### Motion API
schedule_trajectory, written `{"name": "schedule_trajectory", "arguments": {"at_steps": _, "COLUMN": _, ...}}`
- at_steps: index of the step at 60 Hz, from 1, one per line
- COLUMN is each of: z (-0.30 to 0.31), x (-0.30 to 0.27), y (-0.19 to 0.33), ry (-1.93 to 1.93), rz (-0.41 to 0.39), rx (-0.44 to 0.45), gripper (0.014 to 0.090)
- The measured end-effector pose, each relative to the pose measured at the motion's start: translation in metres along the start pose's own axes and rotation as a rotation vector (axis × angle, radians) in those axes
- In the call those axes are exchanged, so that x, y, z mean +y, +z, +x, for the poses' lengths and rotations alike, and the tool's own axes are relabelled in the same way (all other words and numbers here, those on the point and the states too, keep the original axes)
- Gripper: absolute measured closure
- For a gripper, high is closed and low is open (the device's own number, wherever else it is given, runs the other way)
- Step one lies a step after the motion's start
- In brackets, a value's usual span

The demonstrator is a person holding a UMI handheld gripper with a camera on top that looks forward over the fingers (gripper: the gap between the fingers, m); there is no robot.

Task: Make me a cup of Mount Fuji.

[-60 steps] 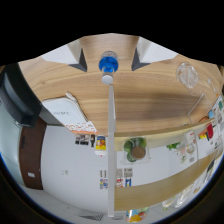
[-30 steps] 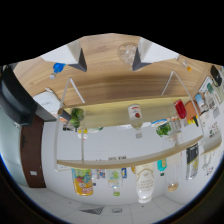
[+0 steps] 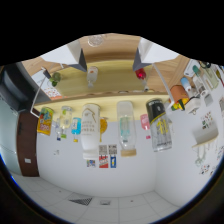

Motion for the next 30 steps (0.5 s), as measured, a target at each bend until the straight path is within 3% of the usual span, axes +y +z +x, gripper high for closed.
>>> {"name": "schedule_trajectory", "arguments": {"at_steps": 10, "z": -0.037, "x": -0.072, "y": -0.01, "ry": 0.035, "rz": 0.123, "rx": -0.075, "gripper": 0.0189}}
{"name": "schedule_trajectory", "arguments": {"at_steps": 25, "z": -0.047, "x": -0.125, "y": 0.043, "ry": -0.018, "rz": 0.246, "rx": -0.059, "gripper": 0.0193}}
{"name": "schedule_trajectory", "arguments": {"at_steps": 30, "z": -0.046, "x": -0.132, "y": 0.064, "ry": -0.025, "rz": 0.265, "rx": -0.05, "gripper": 0.0257}}
